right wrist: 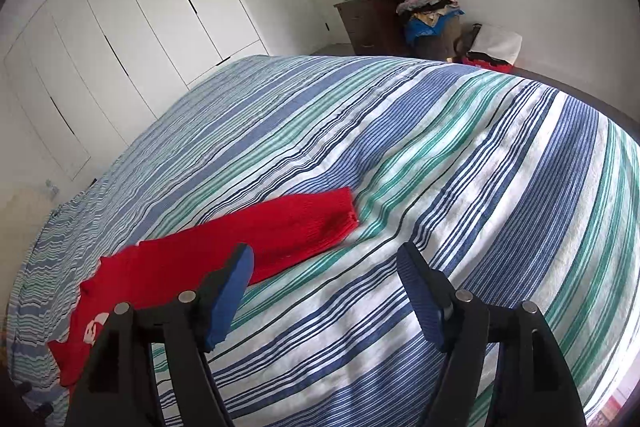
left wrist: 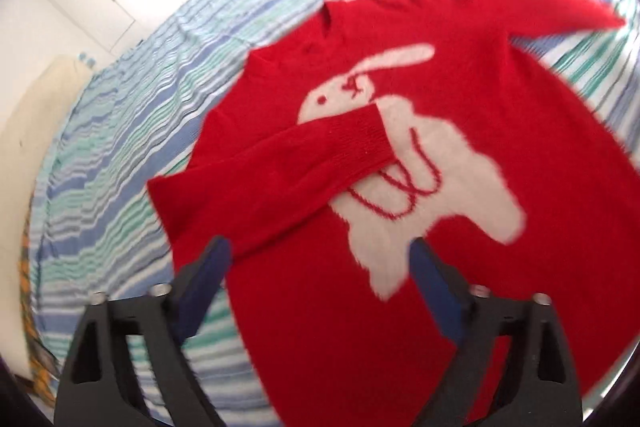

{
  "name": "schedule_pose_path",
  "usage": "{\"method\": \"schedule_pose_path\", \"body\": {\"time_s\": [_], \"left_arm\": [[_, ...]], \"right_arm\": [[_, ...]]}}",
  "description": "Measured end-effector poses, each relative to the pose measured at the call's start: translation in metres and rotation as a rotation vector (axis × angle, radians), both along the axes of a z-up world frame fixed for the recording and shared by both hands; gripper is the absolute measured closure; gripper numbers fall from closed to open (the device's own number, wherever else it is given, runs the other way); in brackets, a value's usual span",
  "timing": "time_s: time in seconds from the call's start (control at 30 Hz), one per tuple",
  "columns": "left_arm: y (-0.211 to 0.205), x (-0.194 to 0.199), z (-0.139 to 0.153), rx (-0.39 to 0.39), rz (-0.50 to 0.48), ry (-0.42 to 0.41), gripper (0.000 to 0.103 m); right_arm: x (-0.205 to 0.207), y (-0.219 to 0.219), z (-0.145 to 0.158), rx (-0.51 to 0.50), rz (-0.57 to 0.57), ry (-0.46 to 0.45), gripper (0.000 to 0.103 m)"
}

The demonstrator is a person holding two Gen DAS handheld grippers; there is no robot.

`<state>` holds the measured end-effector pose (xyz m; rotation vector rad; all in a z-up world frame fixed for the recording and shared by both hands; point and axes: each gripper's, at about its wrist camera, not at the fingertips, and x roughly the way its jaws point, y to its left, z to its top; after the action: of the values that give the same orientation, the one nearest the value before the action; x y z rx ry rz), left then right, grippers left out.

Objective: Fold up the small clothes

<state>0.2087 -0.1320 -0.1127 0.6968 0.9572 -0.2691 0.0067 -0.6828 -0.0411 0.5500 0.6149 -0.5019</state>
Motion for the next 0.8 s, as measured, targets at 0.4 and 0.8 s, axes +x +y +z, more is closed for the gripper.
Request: {"method": "schedule_pose_path", "body": {"time_s": [0.4, 0.8], "left_arm": [[-0.031, 0.040, -0.042, 0.022, 0.026, -0.095, 0.058], [0.211, 0.062, 0.066, -0.607, 0.676, -0.119, 0.101]], "right_arm": [[0.026, 0.012, -0.015, -0.035, 0.116, 0.047, 0.029], [0.036, 0.056, -0.003, -0.238, 0.227, 0.082, 0.029]]}}
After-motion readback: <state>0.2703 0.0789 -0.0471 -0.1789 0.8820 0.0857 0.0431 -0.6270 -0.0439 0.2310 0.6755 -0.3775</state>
